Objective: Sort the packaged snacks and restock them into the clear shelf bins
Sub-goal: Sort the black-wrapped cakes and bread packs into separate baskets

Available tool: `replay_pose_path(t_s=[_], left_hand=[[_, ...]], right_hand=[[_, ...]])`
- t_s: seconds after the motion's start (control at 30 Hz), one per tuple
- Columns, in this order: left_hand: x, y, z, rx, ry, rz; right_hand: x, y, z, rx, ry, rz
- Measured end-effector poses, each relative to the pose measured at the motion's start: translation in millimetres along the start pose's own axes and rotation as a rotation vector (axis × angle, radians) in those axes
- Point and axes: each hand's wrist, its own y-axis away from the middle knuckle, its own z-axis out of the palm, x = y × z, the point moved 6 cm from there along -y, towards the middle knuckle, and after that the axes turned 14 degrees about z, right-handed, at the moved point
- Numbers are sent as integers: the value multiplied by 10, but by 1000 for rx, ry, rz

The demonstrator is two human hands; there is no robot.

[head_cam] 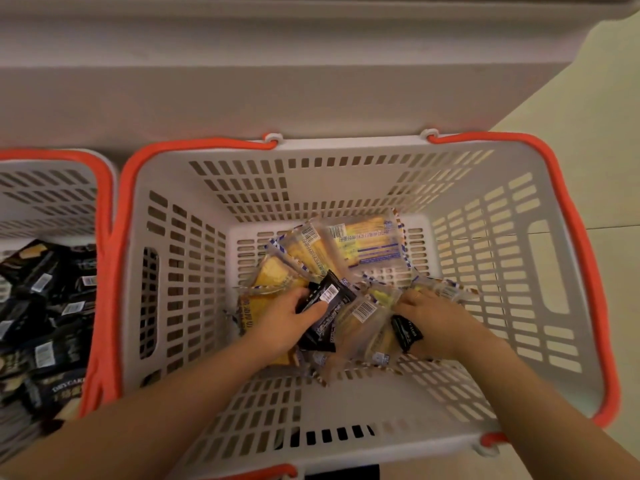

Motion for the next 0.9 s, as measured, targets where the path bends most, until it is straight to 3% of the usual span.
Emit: replay_pose_path(t_s=[0.13,0.23,0.3,0.43,0.53,0.77,0.9], left_hand=[[72,28,-12,25,14,-9],[141,103,-85,73,106,-18],[182,167,-162,119,144,-17],[321,326,-352,206,217,65],[459,509,-472,229,303,137],[698,1033,-885,294,371,203],[839,1320,-1227,293,313,249]], right_hand=[[-49,-29,-64,99,84,55],[-35,23,-185,114,-31,176],[-40,145,-338,169,-302,243],[-277,528,-723,296,-1165,224],[-686,698,-980,182,-1577,139],[-1482,857,-1495,177,-1773,86],[-1892,977,-1758,259,-1627,-12]])
